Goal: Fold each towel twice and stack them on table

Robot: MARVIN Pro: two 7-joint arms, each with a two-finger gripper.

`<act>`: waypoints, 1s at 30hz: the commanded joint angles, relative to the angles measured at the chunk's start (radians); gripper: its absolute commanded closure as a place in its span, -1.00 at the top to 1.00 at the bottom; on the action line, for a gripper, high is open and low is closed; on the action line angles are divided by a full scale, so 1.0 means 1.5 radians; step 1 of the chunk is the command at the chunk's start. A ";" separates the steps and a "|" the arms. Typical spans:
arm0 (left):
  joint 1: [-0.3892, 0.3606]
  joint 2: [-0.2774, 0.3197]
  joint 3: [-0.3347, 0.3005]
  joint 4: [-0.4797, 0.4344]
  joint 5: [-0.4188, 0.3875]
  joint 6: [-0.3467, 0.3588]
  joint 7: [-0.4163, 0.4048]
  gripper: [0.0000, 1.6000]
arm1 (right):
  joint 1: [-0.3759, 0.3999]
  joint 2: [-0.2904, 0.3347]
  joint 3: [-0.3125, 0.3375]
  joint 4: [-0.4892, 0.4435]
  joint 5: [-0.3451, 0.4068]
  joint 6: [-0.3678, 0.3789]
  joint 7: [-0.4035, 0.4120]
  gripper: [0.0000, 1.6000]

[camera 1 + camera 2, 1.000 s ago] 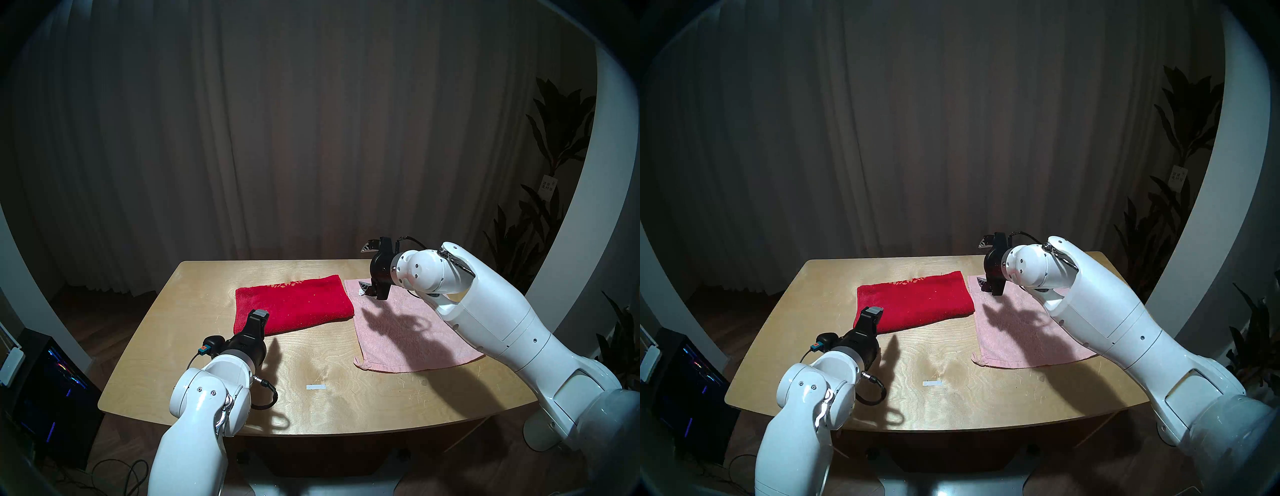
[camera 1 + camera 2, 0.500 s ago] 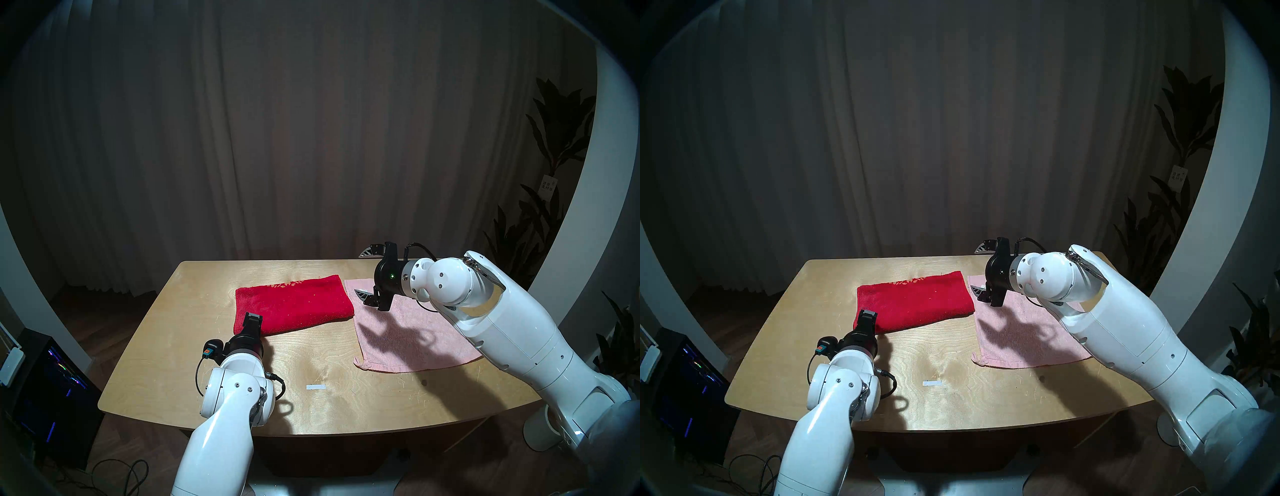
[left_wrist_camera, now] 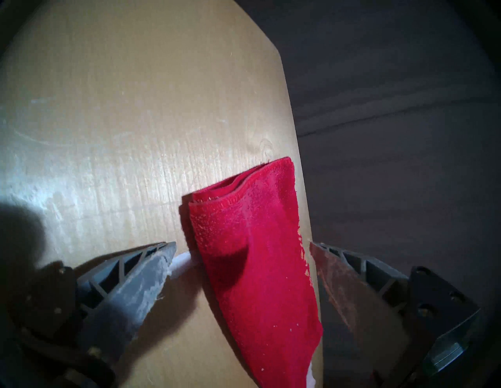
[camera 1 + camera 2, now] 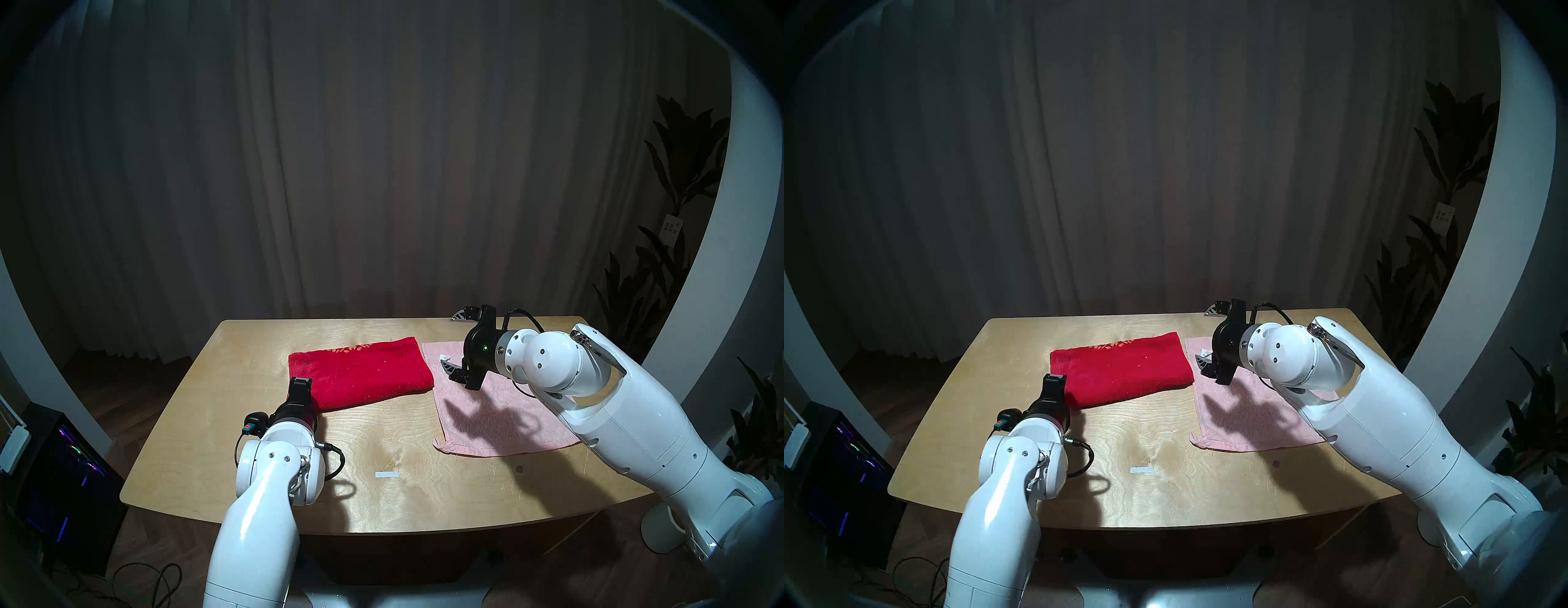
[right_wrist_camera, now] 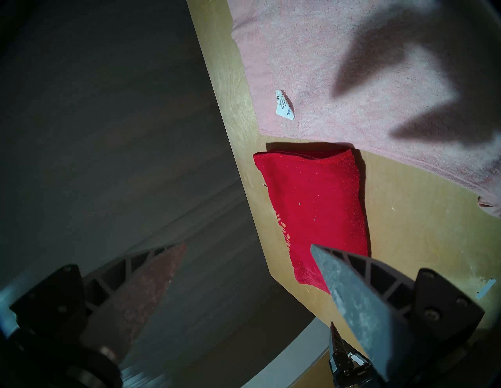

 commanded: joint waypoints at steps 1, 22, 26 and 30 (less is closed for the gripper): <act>-0.026 0.010 -0.008 0.020 -0.044 0.048 0.020 1.00 | 0.002 -0.015 0.013 -0.010 -0.001 -0.010 0.025 1.00; -0.096 -0.014 0.002 0.136 0.014 -0.030 0.030 1.00 | 0.021 -0.004 0.034 0.025 -0.003 0.029 0.038 1.00; -0.100 -0.008 0.000 0.159 0.019 -0.030 0.027 0.82 | 0.013 0.003 0.041 0.018 -0.010 0.008 0.038 1.00; -0.102 -0.005 -0.001 0.174 0.025 -0.033 0.015 0.55 | 0.010 0.004 0.044 0.014 -0.013 -0.002 0.041 1.00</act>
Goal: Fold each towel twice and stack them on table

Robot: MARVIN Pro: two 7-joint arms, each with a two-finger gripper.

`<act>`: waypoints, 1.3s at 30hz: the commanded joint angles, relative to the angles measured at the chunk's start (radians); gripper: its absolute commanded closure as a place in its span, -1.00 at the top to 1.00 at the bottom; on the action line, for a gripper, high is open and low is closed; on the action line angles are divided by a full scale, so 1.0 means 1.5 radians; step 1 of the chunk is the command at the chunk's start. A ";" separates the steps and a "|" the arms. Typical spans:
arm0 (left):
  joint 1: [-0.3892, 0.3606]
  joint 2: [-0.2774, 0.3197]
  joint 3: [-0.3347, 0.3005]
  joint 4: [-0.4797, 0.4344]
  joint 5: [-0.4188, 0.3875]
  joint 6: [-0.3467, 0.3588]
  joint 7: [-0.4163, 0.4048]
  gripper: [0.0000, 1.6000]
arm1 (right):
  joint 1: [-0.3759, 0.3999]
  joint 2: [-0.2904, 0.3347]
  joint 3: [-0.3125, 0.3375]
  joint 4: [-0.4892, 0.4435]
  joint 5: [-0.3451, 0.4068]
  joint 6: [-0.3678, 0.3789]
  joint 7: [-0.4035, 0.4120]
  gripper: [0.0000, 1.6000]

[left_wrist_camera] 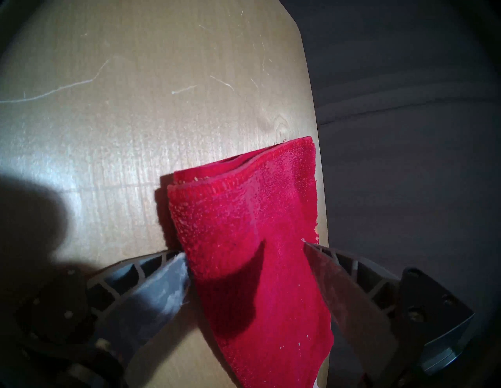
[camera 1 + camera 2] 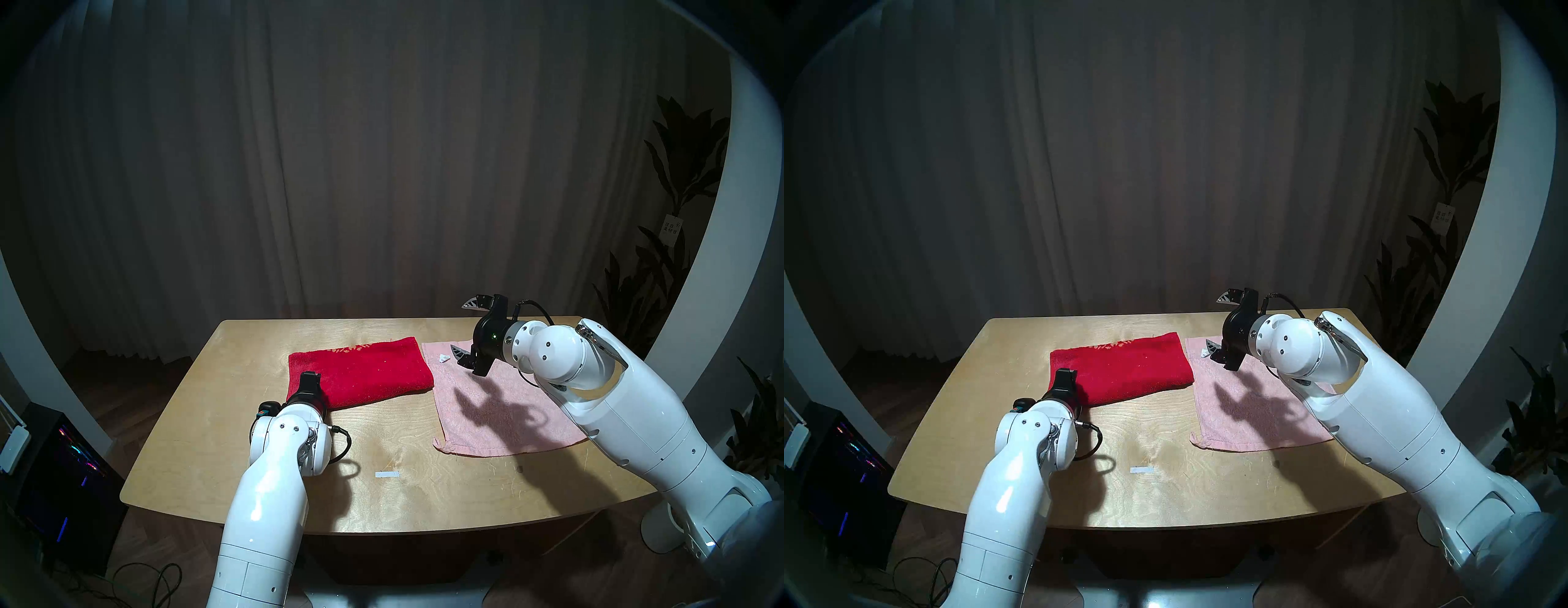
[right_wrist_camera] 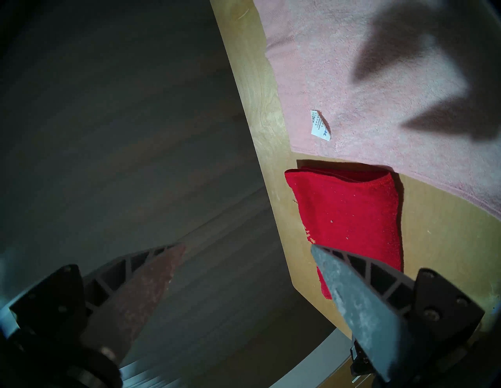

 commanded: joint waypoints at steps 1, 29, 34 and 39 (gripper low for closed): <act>0.001 0.008 -0.009 0.047 -0.001 0.001 -0.011 0.54 | 0.005 0.005 0.014 -0.021 -0.005 -0.020 0.007 1.00; 0.131 0.145 -0.084 -0.091 0.000 0.127 -0.065 -1.00 | 0.009 -0.044 -0.030 -0.050 -0.016 -0.089 0.007 1.00; 0.137 0.172 -0.081 -0.095 0.001 0.167 -0.094 -1.00 | 0.018 -0.055 -0.045 -0.055 -0.025 -0.109 0.008 1.00; 0.122 0.184 -0.077 -0.103 0.026 0.168 -0.107 -1.00 | 0.016 -0.056 -0.052 -0.062 -0.033 -0.132 0.010 1.00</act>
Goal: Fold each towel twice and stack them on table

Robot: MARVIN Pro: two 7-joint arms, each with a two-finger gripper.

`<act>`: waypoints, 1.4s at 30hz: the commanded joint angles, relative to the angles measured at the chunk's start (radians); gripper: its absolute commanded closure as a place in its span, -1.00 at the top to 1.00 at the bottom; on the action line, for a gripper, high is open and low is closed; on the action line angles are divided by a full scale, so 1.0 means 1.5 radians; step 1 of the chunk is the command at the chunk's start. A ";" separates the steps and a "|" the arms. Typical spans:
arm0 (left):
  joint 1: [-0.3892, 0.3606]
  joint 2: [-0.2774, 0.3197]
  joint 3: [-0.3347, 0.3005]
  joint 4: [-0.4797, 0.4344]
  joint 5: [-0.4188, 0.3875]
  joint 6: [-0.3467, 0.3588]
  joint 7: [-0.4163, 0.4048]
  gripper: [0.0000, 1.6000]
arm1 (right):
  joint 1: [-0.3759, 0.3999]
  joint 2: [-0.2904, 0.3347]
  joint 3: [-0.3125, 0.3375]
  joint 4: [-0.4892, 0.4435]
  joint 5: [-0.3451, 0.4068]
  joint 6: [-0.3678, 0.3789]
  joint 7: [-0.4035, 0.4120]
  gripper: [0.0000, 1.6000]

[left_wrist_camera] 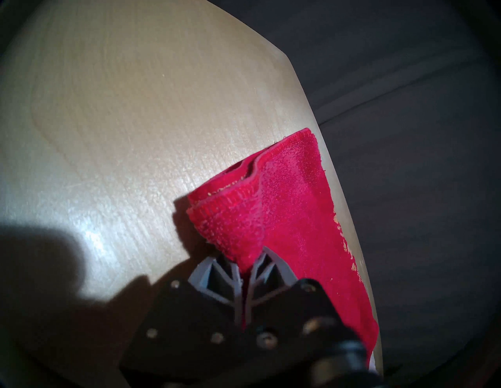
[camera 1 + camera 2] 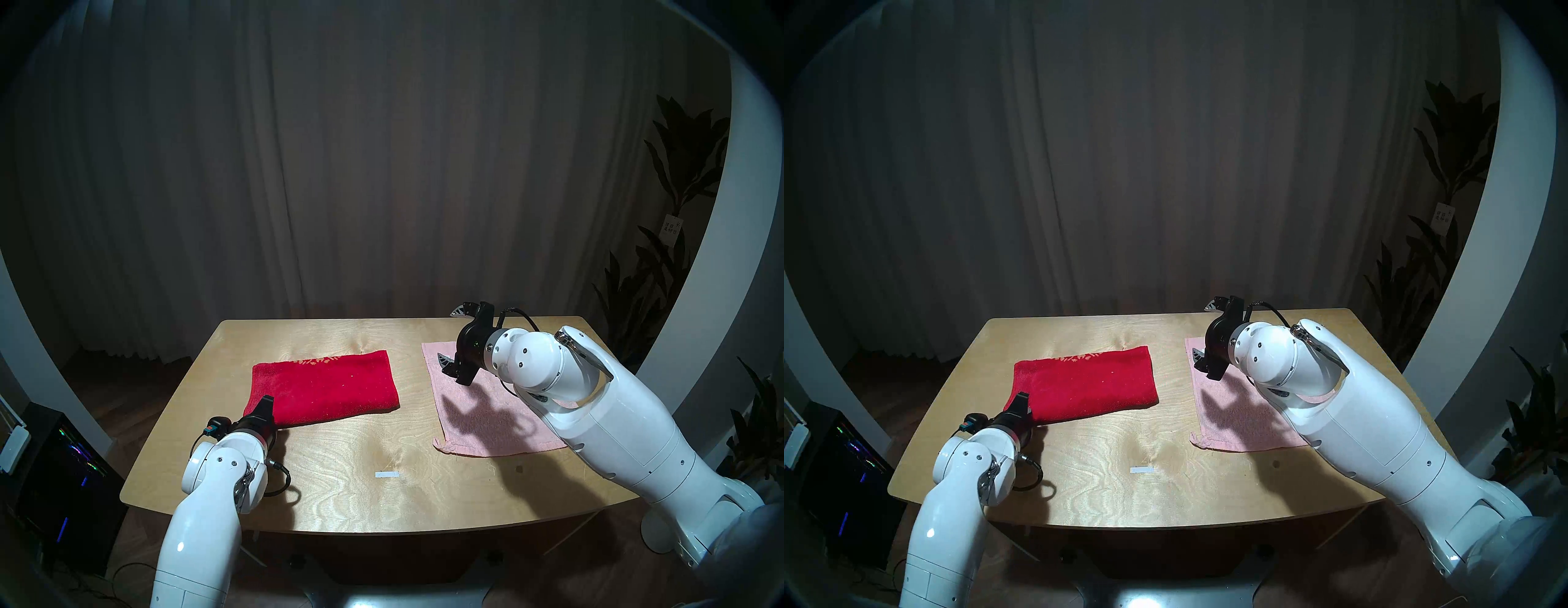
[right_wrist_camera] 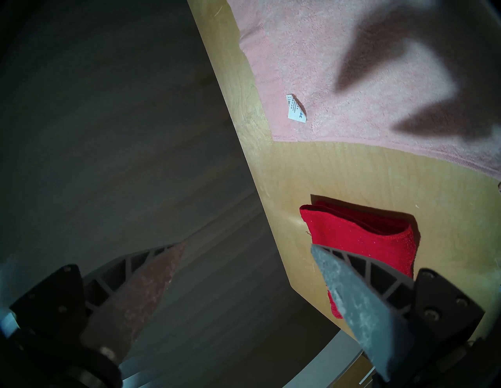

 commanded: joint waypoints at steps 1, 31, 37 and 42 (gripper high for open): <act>-0.012 0.045 0.008 -0.023 0.038 0.017 -0.030 -1.00 | 0.011 -0.011 -0.001 -0.021 -0.013 -0.029 0.007 1.00; -0.067 0.113 0.162 -0.086 0.321 -0.021 -0.049 -1.00 | 0.031 0.145 -0.005 0.016 -0.102 0.232 0.014 1.00; -0.080 0.125 0.211 -0.083 0.411 -0.045 -0.054 -1.00 | 0.042 0.155 -0.025 0.048 -0.165 0.287 0.045 1.00; -0.094 0.129 0.248 -0.075 0.474 -0.066 -0.063 -1.00 | 0.042 0.161 -0.030 0.065 -0.192 0.320 0.074 1.00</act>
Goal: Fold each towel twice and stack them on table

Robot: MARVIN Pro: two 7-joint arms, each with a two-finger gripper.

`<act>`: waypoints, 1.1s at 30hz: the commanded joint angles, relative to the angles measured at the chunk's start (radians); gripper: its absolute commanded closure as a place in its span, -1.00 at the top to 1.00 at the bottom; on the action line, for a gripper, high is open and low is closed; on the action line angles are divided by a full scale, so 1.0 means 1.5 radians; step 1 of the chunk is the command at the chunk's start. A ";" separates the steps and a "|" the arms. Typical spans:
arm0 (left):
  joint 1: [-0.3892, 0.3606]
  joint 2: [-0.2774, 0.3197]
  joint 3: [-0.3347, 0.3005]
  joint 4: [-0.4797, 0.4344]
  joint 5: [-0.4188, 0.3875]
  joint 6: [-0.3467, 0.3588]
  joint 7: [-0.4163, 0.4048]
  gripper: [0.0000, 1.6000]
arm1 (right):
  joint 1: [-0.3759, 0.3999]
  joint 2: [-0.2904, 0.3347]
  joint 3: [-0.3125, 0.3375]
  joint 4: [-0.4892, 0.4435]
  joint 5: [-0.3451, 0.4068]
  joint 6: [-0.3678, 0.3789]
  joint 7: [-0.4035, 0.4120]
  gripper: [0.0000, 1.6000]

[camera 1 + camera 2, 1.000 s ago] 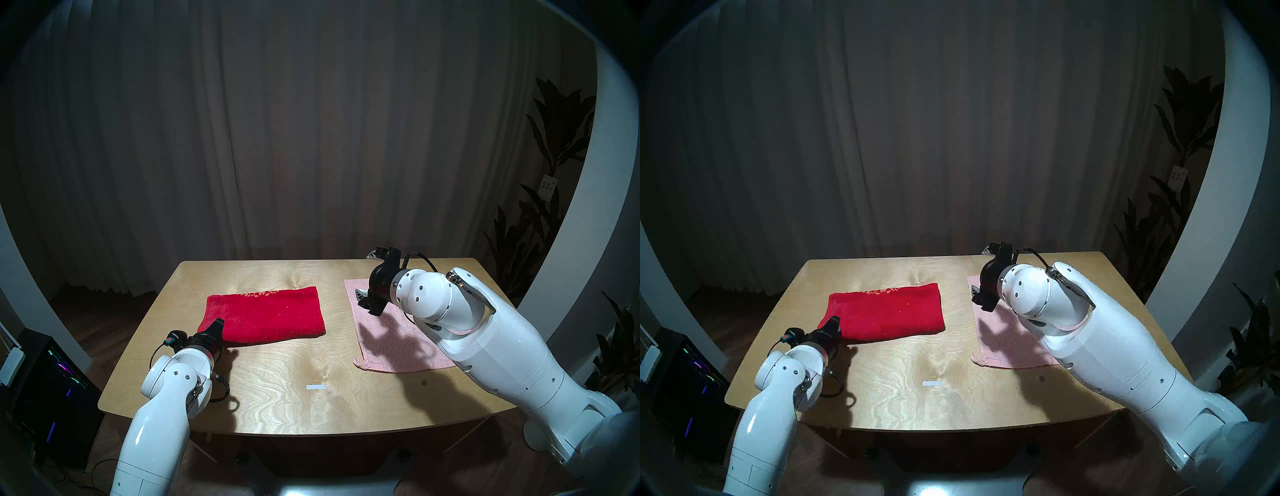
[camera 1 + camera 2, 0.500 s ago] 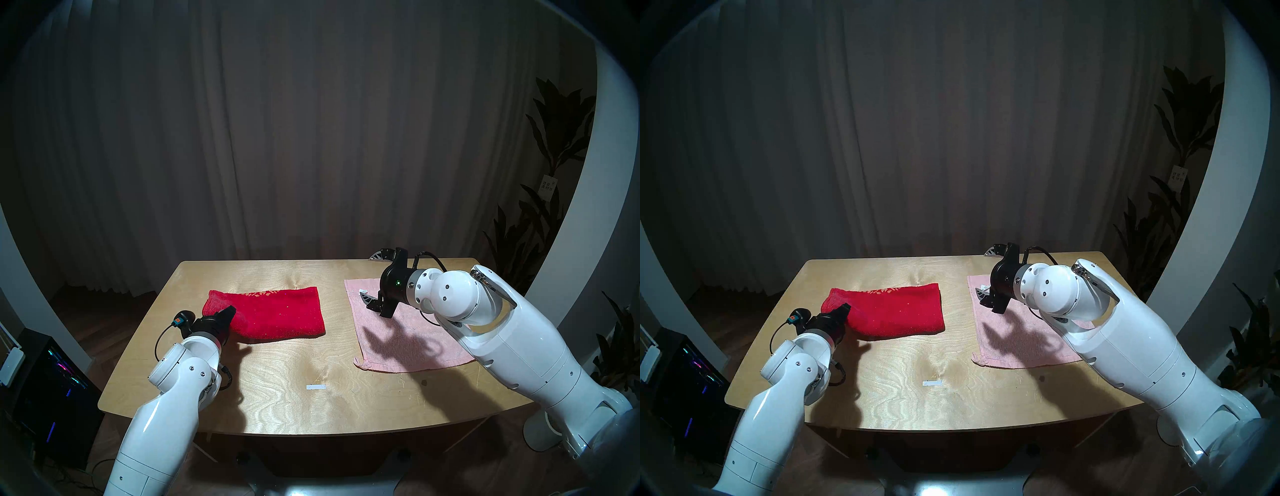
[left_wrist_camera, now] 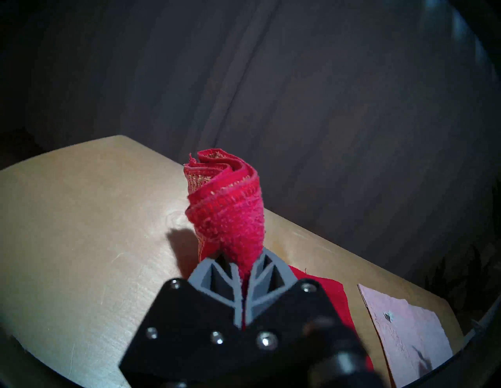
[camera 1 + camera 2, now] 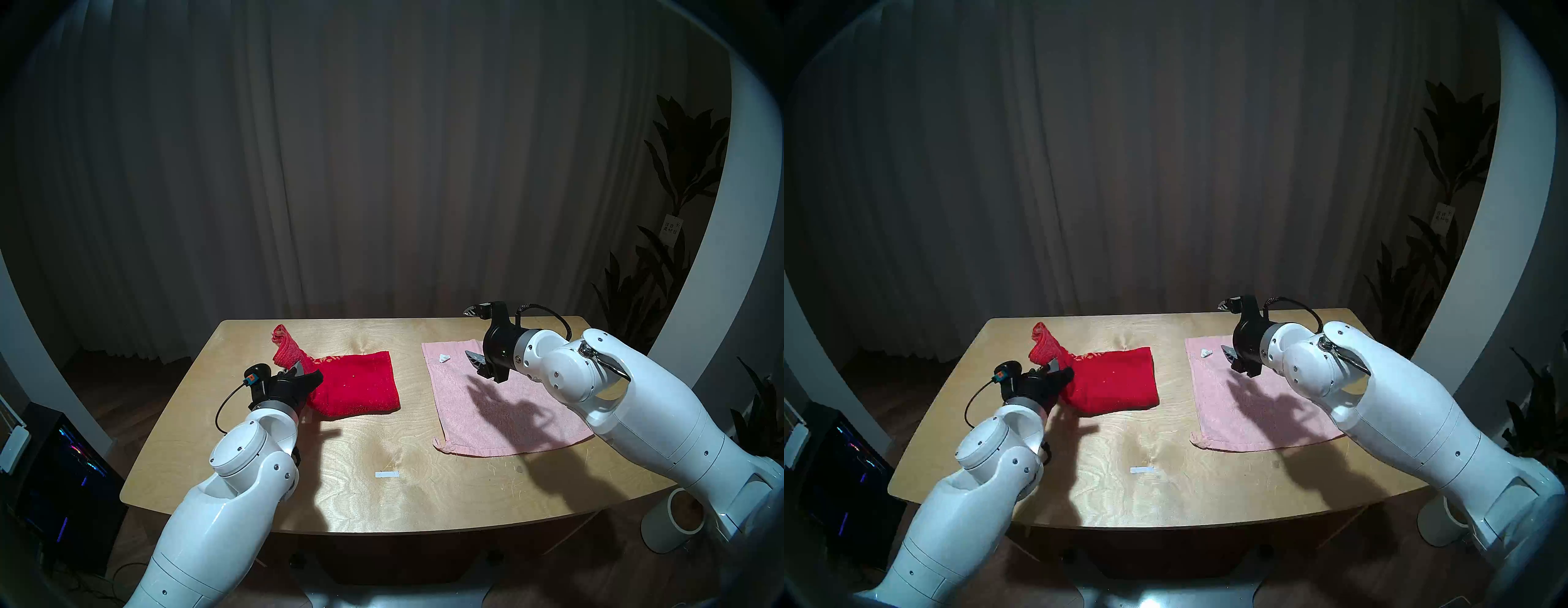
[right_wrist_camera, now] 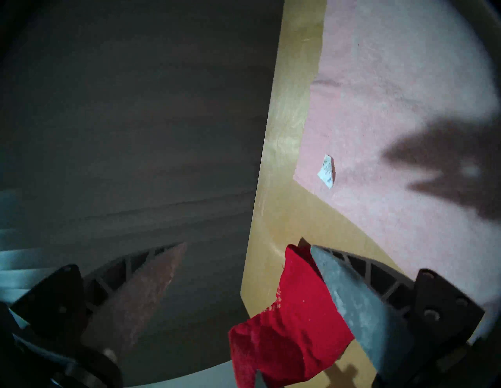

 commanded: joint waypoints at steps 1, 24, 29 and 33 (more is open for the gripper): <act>-0.036 0.015 0.043 -0.005 0.088 -0.034 -0.018 -1.00 | 0.018 0.018 0.005 0.008 -0.039 0.044 0.049 1.00; -0.092 0.045 0.187 0.065 0.220 0.016 -0.092 -1.00 | -0.005 0.041 0.023 0.031 -0.047 0.080 0.123 1.00; -0.105 0.026 0.193 0.081 0.215 0.049 -0.079 -0.42 | -0.015 0.049 0.030 0.025 -0.040 0.074 0.134 1.00; -0.112 0.019 0.200 0.092 0.217 0.061 -0.078 0.67 | -0.018 0.055 0.034 0.025 -0.037 0.076 0.140 1.00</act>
